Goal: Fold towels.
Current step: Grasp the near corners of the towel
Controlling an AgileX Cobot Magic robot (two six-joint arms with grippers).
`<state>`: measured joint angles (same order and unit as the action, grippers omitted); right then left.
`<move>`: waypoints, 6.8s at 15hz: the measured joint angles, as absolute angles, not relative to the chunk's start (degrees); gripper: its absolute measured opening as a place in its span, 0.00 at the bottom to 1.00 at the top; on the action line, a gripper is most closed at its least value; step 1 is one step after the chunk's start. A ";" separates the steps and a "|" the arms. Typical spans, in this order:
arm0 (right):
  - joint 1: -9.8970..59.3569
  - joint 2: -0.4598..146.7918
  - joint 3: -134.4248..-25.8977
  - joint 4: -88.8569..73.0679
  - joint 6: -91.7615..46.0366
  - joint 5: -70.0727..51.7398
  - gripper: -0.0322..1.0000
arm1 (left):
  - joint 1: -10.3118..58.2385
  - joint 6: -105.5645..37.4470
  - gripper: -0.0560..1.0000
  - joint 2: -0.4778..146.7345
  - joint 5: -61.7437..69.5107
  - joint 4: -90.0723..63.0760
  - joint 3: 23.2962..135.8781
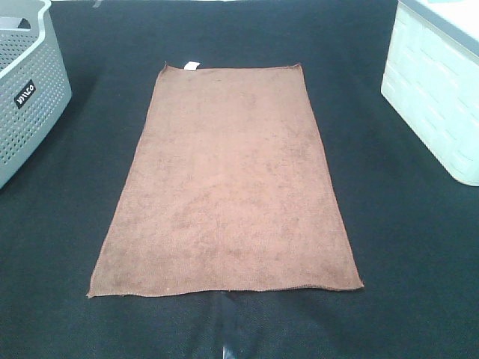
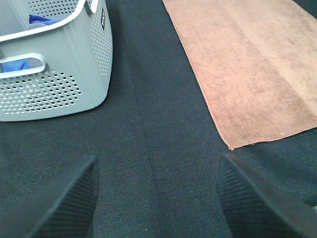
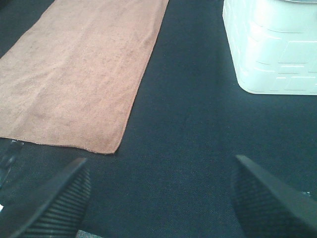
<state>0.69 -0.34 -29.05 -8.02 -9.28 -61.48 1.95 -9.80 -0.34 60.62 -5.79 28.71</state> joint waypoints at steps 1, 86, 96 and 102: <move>0.69 -0.34 -29.05 -8.02 -9.28 -61.48 0.74 | 1.95 -9.80 0.67 -0.34 60.62 -5.79 28.71; 0.69 91.04 -36.10 -39.59 -24.58 -36.67 0.71 | 1.95 -54.55 0.67 95.57 30.71 -74.54 31.63; 8.19 105.14 -38.27 -58.04 -38.56 -30.31 0.64 | 8.42 -74.03 0.64 108.63 32.54 -94.37 34.15; 8.19 108.75 -40.91 -59.59 -40.11 -31.57 0.11 | 8.42 -74.26 0.05 112.24 32.77 -92.48 35.70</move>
